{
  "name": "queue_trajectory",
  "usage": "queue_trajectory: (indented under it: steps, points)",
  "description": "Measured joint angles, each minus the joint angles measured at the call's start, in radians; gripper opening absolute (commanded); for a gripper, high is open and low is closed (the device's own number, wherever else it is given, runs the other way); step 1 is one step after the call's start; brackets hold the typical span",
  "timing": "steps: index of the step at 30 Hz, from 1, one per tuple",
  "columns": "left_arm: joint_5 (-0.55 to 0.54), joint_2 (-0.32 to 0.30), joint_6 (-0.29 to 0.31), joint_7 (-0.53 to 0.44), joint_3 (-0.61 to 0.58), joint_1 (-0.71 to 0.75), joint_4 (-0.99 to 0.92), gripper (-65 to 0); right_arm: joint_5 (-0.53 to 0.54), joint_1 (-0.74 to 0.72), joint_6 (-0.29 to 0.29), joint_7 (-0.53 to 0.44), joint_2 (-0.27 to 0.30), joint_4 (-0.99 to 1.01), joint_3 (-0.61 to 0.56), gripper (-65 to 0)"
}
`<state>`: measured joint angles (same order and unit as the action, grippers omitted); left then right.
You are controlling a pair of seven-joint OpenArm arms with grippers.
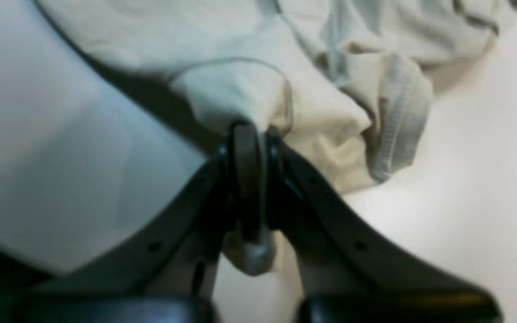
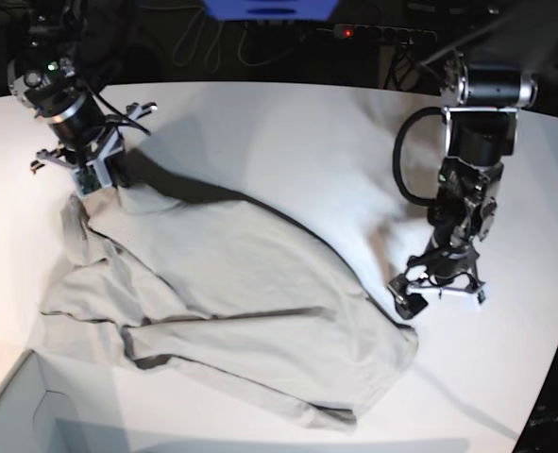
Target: Layout the t-shirt on the table in an organized manner, then fold the t-shirt properly
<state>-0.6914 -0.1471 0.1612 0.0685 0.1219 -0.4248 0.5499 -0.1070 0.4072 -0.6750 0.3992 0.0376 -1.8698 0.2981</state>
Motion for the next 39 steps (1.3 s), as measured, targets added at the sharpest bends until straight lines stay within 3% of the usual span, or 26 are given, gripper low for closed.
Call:
queue_trajectory:
  steps: [3, 11, 17, 20, 21, 23, 26, 27, 29, 32, 39]
  points:
    - [0.000, 0.029, 0.002, 0.008, 0.000, -0.005, 0.000, -5.9, -0.012, 0.009, -0.005, 0.008, -0.032, -0.013, 0.011, -65.0]
    - [0.003, 0.087, 0.008, 0.008, -0.006, -0.019, -0.011, -5.9, -0.012, 0.025, -0.006, 0.003, -0.026, -0.022, 0.073, -65.0]
    - [0.000, 0.104, 0.005, -0.003, -0.173, -0.019, -0.011, -5.7, -0.009, 0.023, -0.006, 0.000, -0.024, -0.022, 0.092, -65.0]
    - [0.000, 0.117, 0.011, -0.002, -0.189, -0.019, -0.010, -7.5, -0.010, 0.023, -0.006, 0.001, -0.023, -0.022, 0.092, -65.0]
    - [-0.001, 0.120, 0.010, -0.003, -0.187, -0.019, -0.011, -11.1, -0.010, 0.023, -0.006, 0.000, -0.023, -0.022, 0.092, -65.0]
    - [-0.010, 0.121, 0.007, 0.018, -0.187, -0.018, -0.004, -25.1, -0.010, 0.020, -0.006, 0.001, -0.023, -0.022, 0.092, -65.0]
    - [-0.007, 0.122, -0.016, 0.050, -0.187, -0.005, 0.016, -59.8, -0.010, 0.017, -0.006, 0.000, -0.013, -0.022, 0.090, -65.0]
    - [-0.008, 0.123, -0.016, 0.058, -0.177, 0.003, 0.030, -65.0, -0.009, 0.016, -0.006, 0.000, 0.000, -0.022, 0.089, -65.0]
    - [-0.008, 0.119, -0.015, 0.063, -0.142, 0.021, 0.076, -61.5, -0.013, -0.006, -0.006, 0.008, 0.017, -0.022, 0.093, -65.0]
    - [-0.007, 0.108, -0.014, 0.053, -0.089, 0.079, 0.204, -65.0, 0.003, -0.039, -0.009, -0.001, 0.023, -0.022, 0.125, -65.0]
    - [0.002, 0.097, -0.015, 0.087, 0.022, 0.370, 0.694, -64.8, 0.003, -0.099, -0.023, -0.004, 0.029, -0.022, 0.188, -65.0]
